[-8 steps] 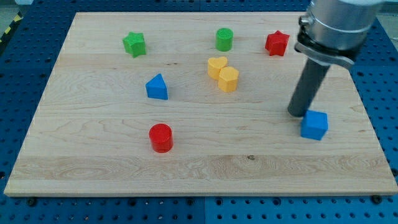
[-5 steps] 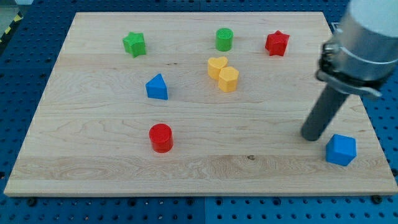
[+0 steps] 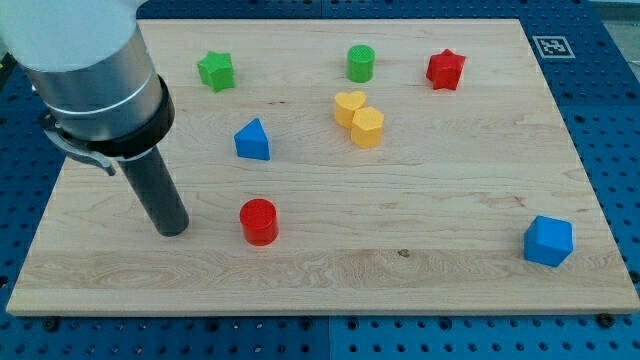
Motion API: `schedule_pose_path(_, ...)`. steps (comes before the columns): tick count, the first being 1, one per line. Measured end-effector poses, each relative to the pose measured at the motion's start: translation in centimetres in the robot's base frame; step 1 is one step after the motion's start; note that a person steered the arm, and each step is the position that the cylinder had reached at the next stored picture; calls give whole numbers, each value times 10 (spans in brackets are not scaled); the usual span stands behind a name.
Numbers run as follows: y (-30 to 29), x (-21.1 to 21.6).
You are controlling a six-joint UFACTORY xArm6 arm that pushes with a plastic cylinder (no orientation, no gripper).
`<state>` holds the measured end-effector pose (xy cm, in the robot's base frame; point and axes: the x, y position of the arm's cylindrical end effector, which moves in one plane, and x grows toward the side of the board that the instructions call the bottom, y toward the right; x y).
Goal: Slide the red circle closer to blue cube
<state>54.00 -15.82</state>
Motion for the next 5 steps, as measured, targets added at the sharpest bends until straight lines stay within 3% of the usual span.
schedule_pose_path(3,136,-2)
schedule_pose_path(5,156,23)
